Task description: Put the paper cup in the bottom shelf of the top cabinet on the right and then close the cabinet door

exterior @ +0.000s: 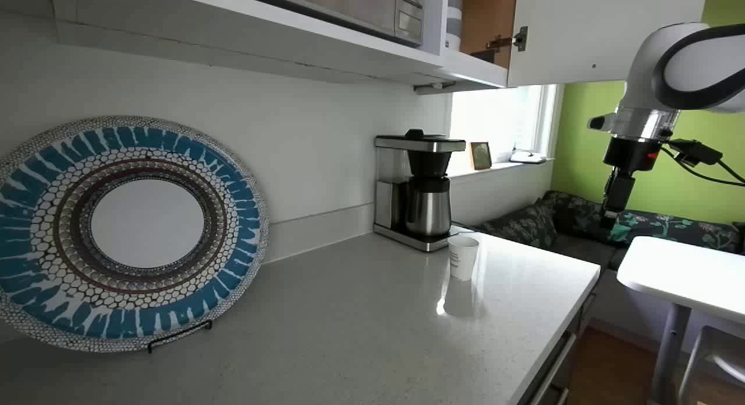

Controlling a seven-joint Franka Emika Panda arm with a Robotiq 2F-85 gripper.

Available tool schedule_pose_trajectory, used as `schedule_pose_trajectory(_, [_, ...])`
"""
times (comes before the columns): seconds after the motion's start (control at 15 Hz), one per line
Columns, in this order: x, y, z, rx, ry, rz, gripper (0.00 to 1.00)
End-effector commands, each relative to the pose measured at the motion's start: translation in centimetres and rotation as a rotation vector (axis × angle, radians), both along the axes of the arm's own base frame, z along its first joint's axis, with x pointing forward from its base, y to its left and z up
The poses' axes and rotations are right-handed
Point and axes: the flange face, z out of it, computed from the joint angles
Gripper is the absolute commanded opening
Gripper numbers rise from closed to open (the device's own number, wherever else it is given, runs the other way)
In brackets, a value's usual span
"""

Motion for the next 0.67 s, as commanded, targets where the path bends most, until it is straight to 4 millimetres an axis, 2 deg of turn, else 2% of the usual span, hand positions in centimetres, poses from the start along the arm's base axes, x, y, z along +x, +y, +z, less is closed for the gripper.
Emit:
schedule_pose_trajectory(0.0, [0.0, 0.0, 0.1, 0.000, 0.001, 0.000, 1.00])
schedule_pose_trajectory(0.4, [0.0, 0.0, 0.1, 0.000, 0.001, 0.000, 1.00])
schedule_pose_trajectory(0.6, [2.9, 1.7, -1.1, 0.096, -0.009, -0.082, 1.00])
